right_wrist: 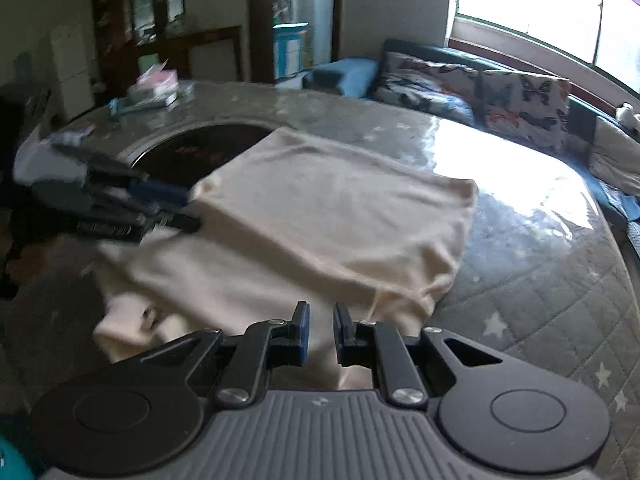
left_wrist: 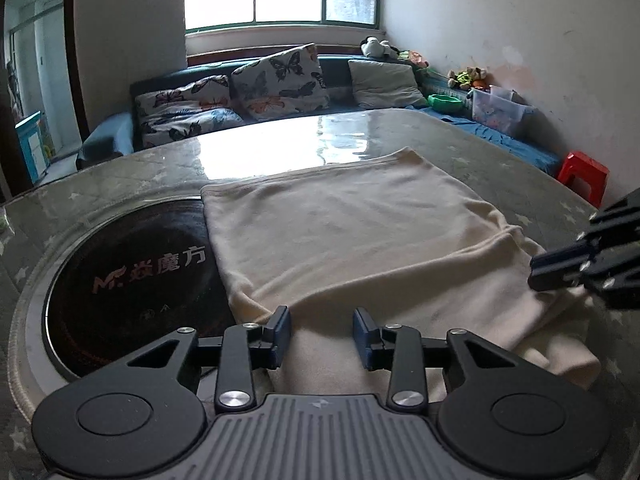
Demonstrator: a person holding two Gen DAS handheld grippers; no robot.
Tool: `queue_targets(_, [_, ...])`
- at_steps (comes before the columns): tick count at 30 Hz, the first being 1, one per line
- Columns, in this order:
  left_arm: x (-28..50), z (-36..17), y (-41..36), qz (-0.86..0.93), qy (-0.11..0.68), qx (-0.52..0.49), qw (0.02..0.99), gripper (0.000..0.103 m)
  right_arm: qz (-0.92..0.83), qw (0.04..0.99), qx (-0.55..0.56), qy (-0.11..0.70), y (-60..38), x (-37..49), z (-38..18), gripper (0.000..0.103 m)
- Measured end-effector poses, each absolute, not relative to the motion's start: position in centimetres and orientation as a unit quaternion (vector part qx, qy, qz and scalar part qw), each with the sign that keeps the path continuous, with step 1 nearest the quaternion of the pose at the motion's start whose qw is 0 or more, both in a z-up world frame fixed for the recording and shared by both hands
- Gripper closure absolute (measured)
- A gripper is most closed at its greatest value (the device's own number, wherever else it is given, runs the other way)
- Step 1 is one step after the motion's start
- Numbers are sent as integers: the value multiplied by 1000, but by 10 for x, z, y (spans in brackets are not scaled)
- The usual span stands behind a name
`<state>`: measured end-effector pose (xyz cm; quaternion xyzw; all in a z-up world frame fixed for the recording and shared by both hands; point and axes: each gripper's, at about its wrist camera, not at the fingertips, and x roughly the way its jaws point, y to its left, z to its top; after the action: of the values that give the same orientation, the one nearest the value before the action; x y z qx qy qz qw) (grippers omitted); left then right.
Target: Fold clothes
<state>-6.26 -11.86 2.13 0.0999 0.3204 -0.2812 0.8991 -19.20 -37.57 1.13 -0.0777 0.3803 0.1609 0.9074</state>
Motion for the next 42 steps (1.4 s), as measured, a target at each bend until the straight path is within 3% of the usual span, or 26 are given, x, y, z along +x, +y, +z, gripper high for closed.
queue_targets(4, [-90,31,-107,-294,302,124,898,63,154,907,-75,384,-379,-202,8,91])
queue_targets(6, [-107,36,-100,-306,293,137,895,56,155,911,-73,375,-378,-208,14,91])
queue_targets(12, [-157,32,-97,-347,269,209,874,49,159,905,-88,385,-373,-208,4,91])
queue_targets(21, [-180,7,-134,-385,221,280,851,49,163,905,-123,374,-375,-227,21,83])
queue_targets(22, [-180,6,-137,-387,216,284,850,50,164,904,-128,373,-376,-229,22,83])
queue_targets(24, [-178,6,-141,-394,213,282,849,71,165,903,-140,370,-376,-235,26,79])
queue_targets(27, [-169,13,-142,-400,218,263,850,89,168,902,-156,367,-378,-243,31,63])
queue_targets(31, [-147,29,-141,-388,226,228,864,91,195,894,-183,360,-373,-254,34,61])
queue_targets(33, [-131,38,-139,-385,234,204,869,92,216,888,-206,349,-367,-259,32,46])
queue_targets(40, [-102,42,-145,-385,252,181,869,92,224,885,-246,326,-346,-246,13,47])
queue_targets(42, [-101,39,-146,-386,256,182,868,91,222,887,-237,328,-345,-236,8,61])
